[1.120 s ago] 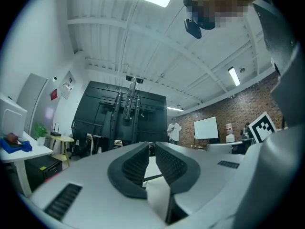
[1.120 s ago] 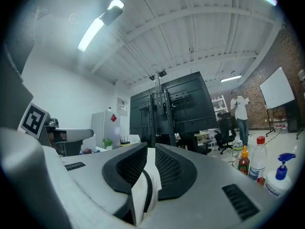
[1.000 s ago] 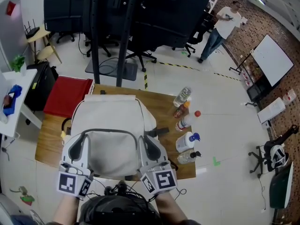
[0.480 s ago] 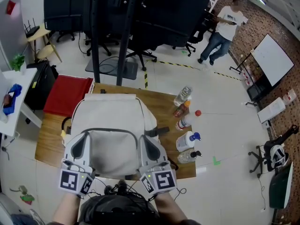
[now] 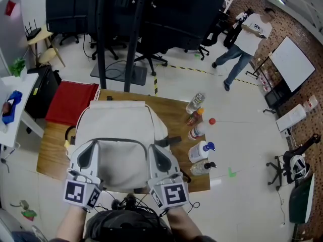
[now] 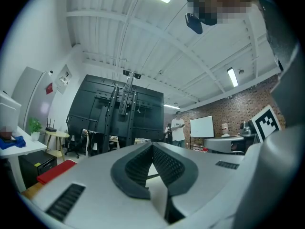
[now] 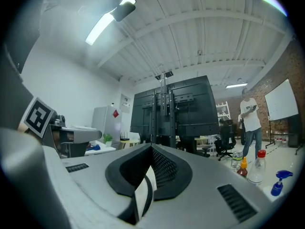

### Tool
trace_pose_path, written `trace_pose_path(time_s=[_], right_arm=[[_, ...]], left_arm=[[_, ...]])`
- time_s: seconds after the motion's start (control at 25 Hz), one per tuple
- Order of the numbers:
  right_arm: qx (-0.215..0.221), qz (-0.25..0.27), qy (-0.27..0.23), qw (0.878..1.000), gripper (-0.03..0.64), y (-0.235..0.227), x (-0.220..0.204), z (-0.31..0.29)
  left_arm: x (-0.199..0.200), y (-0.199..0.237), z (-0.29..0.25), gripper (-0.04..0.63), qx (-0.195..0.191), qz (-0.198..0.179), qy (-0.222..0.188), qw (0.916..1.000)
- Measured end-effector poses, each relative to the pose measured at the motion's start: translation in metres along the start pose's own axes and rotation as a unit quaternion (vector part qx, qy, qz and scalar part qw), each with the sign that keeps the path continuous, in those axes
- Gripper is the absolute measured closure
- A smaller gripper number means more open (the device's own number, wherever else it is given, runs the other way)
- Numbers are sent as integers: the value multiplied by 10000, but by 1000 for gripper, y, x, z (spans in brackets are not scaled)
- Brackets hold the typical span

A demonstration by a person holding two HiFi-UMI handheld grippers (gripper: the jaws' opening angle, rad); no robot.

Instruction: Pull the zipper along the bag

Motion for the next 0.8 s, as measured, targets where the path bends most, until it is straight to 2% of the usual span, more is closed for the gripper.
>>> trace_pose_path(time_s=[0.8], right_arm=[[64, 251, 141, 9996, 594, 5, -4, -5]], left_arm=[[-3, 0, -3, 578, -43, 19, 44, 10000]])
Point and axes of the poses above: the fingertips, and each gripper's own axes: z backward along the fingers, y to its left, x out of its top, the point moved 5 cm from there along z, backward along the fingers, and after that the axes turned 10 degrees about x, right-handed, at the moved point
